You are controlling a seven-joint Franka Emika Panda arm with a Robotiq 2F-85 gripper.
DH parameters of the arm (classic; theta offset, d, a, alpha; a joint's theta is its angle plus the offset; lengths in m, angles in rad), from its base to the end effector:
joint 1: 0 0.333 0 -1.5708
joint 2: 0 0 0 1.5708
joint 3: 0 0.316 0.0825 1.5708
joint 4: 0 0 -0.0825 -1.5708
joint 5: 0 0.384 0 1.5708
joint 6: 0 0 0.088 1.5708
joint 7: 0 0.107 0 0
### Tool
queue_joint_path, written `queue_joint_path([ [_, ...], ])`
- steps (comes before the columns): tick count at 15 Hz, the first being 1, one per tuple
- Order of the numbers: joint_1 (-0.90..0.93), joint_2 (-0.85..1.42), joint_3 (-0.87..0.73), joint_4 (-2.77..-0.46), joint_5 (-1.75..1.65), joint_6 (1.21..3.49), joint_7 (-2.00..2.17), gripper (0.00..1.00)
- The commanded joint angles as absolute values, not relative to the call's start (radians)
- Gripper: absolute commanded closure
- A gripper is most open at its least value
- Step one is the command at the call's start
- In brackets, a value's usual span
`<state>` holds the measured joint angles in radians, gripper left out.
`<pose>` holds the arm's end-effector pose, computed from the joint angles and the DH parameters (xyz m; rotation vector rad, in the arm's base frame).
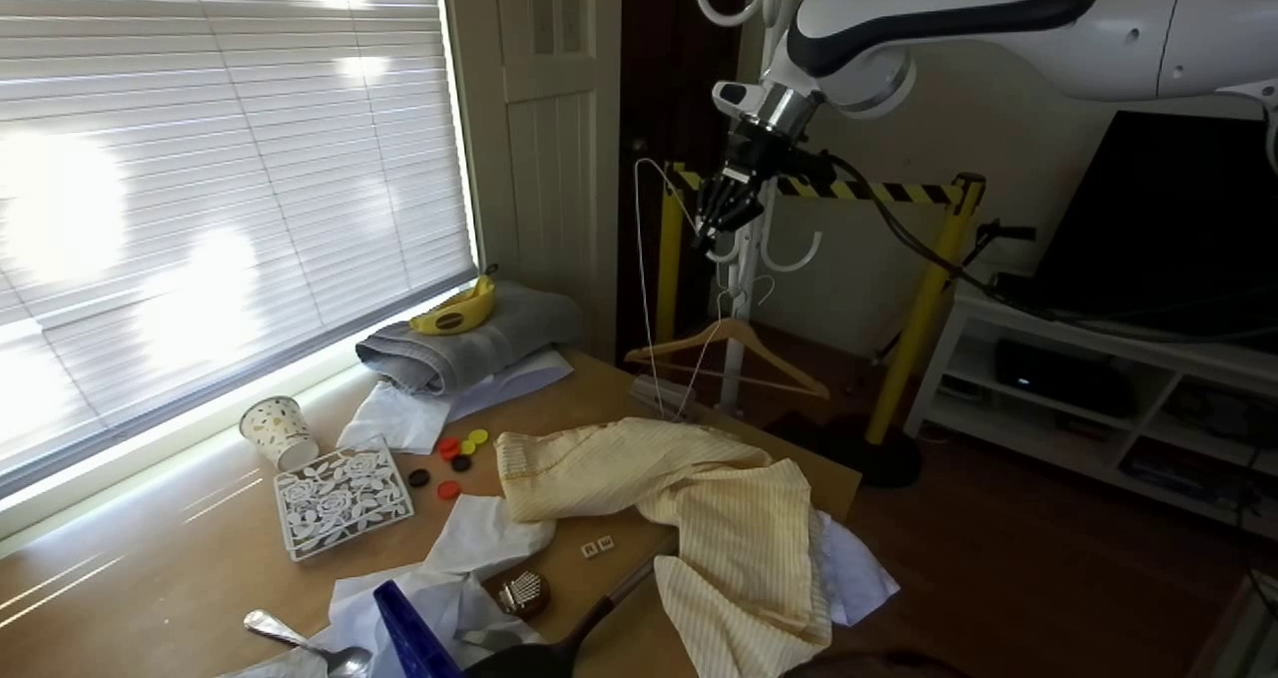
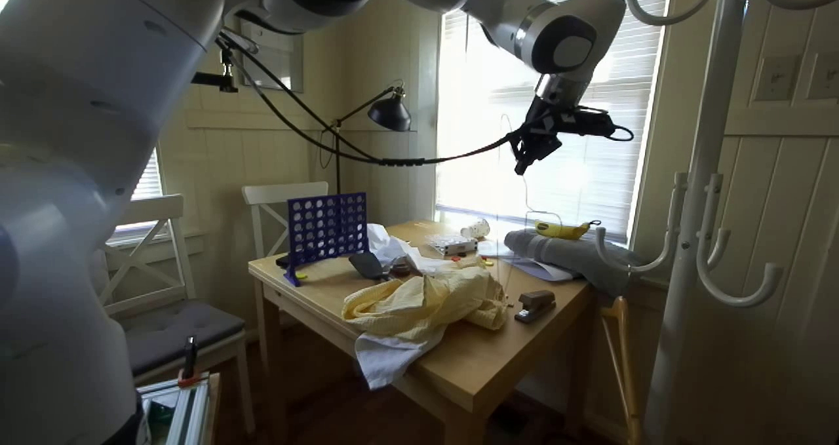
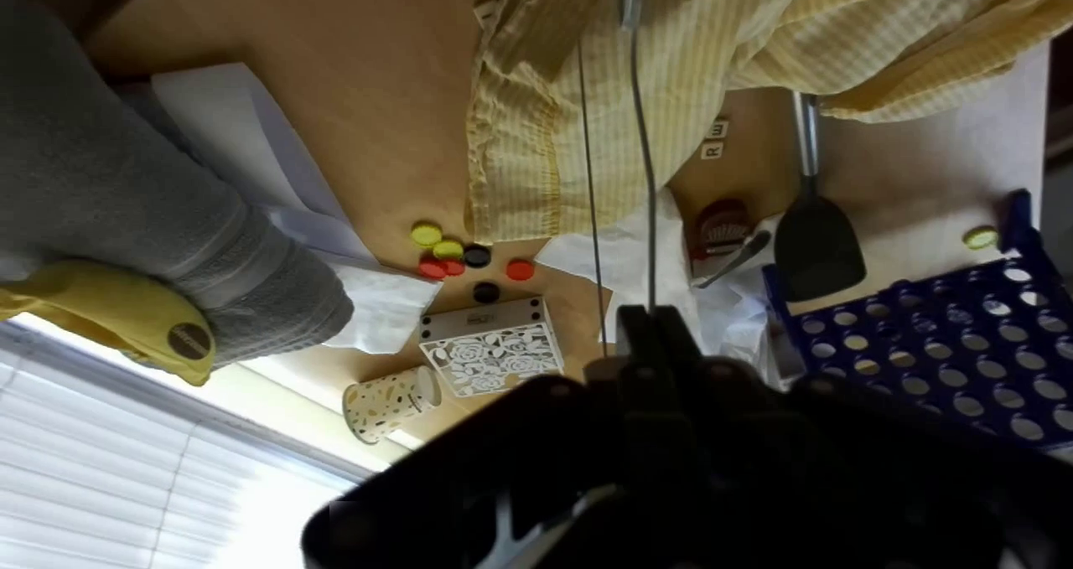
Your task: Take the hanger off the coat hook and place it on the table
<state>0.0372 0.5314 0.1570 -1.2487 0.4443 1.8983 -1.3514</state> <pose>0.7105 0.1440 0.4815 -2.0927 -1.7618 -0.5313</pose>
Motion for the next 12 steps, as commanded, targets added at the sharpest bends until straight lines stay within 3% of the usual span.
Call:
queue_joint_path([
  [1,0.146,0.6,0.145,-1.142,0.236,1.977,-1.236,0.99],
  [12,0.474,0.928,0.07,-0.662,-0.255,1.534,-1.209,0.99],
])
